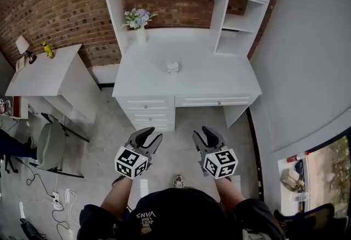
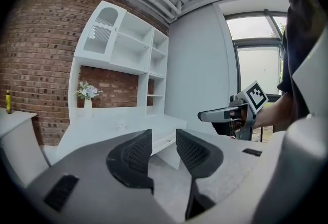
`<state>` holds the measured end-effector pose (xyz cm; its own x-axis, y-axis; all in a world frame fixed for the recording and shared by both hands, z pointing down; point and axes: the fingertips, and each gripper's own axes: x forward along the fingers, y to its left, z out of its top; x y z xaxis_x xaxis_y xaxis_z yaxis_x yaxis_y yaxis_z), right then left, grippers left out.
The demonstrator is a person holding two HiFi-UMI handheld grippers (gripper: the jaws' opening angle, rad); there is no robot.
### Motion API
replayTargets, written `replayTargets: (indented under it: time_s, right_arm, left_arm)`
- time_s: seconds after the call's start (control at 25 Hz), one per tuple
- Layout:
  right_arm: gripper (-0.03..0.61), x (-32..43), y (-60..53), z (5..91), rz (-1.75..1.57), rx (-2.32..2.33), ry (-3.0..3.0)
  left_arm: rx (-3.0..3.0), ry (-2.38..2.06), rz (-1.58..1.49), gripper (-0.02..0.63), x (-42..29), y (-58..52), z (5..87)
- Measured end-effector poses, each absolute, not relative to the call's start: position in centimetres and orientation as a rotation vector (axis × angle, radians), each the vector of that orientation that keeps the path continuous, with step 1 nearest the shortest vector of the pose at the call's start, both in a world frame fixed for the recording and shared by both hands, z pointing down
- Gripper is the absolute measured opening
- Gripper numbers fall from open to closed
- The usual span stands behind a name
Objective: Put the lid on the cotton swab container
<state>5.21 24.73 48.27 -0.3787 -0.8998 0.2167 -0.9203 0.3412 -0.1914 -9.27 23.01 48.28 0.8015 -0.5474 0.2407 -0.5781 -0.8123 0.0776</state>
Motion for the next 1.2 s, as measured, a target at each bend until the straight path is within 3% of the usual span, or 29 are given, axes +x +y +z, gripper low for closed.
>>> replayTargets:
  time_s: [0.72, 1.2]
  right_arm:
    - [0.137, 9.1, 15.1, 50.9, 0.52, 1.661, -2.513]
    - [0.137, 8.0, 2.3, 51.4, 0.513, 1.674, -2.464]
  left_arm:
    - [2.77, -0.919, 0.39, 0.13, -5.9, 14.0, 52.0]
    - [2.764, -0.866, 0.413, 0.13, -6.5, 0.4, 53.9]
